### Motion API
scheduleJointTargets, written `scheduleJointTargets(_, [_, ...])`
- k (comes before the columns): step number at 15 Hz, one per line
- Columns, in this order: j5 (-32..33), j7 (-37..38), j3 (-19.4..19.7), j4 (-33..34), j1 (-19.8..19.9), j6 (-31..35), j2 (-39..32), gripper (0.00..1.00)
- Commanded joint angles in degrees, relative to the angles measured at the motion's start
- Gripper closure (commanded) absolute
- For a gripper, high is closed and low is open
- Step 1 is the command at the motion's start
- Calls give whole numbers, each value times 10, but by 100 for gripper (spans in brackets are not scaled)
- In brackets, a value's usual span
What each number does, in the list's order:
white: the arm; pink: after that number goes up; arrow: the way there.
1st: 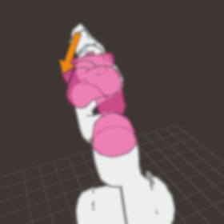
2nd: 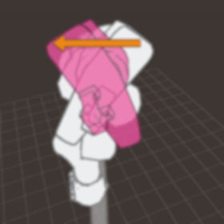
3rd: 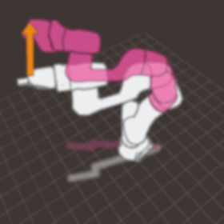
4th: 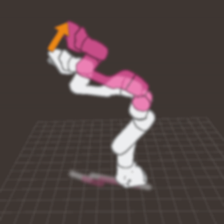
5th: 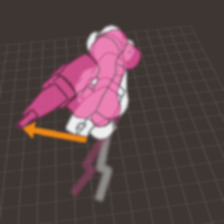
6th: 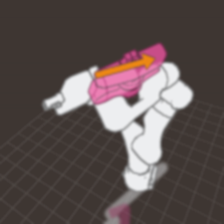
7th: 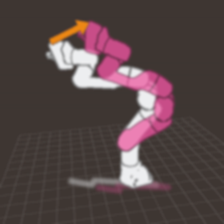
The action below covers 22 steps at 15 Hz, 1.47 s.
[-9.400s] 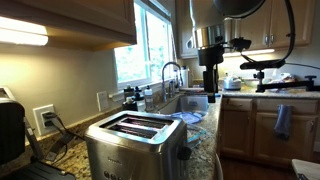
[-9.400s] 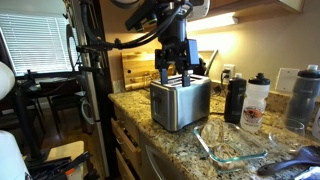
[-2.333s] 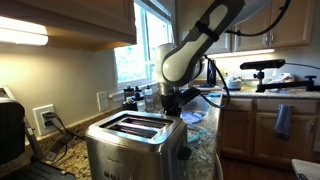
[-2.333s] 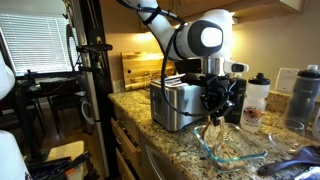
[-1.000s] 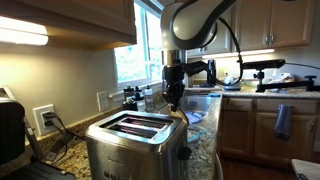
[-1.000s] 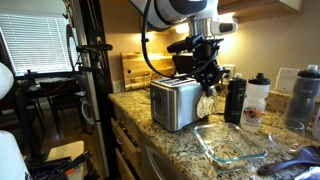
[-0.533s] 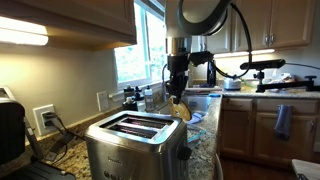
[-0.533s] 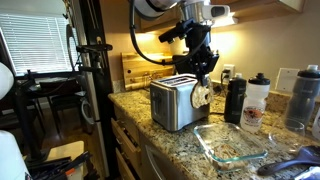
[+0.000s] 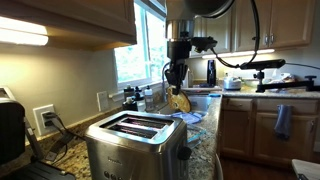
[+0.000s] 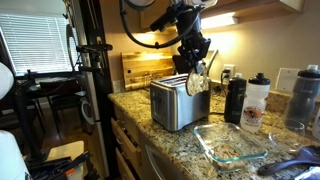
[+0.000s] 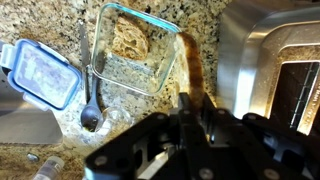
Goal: Put one slice of bread in the bread toaster
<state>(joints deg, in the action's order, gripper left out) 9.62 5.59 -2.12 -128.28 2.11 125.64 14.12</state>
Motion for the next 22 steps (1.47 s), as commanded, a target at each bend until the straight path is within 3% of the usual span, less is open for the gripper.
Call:
scheduleJointTargets(1, [11, 3, -9, -10, -8, -19, 32, 93])
scheduleJointTargets(14, [30, 2, -31, 2, -16, -31, 59, 93])
scheduleJointTargets(22, [14, 53, -107, -1, -74, -134, 159, 93])
